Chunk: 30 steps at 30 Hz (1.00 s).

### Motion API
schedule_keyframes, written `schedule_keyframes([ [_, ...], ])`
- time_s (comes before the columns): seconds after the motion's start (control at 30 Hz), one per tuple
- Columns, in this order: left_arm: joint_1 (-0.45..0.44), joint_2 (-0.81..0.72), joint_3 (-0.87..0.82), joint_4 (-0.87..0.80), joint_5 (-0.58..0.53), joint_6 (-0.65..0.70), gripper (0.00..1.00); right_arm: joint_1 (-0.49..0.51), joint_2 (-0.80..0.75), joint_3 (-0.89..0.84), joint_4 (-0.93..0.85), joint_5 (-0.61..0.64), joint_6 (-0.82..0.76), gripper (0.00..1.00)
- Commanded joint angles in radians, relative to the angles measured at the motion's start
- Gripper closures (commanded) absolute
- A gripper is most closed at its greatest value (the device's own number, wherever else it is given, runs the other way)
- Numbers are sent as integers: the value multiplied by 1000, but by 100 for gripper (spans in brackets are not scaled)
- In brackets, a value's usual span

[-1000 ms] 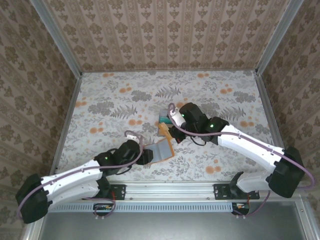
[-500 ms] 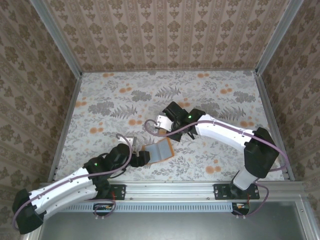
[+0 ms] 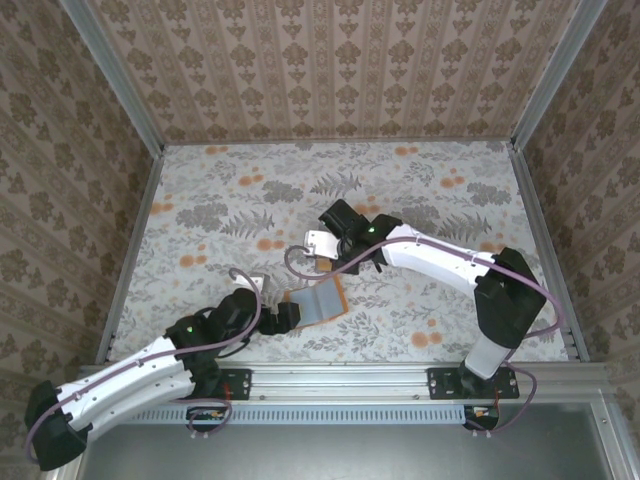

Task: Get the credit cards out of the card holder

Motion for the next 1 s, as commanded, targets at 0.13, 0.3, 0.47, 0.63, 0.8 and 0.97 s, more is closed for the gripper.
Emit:
schedule_keyframes([
  [0.13,14,-13,-14,-32,-8,-12,0,-28,60,40,0,7,-30,100],
  [0.3,15,-18,-12,-43,-8,-12,0,-32,85,51,-25,-13,-25,100],
  [0.47,18,-19,-15,-44,-9,-13,0,-41,111,63,-47,-29,-27,97],
  [0.63,19,-22,-14,-47,-4,-16,0,-55,140,92,-40,-1,-6,85],
  [0.8,20,-32,-14,-57,-8,-20,0,-71,142,88,26,86,25,70],
  [0.97,22,-34,-14,-53,-3,-24,0,-73,94,55,77,81,62,67],
])
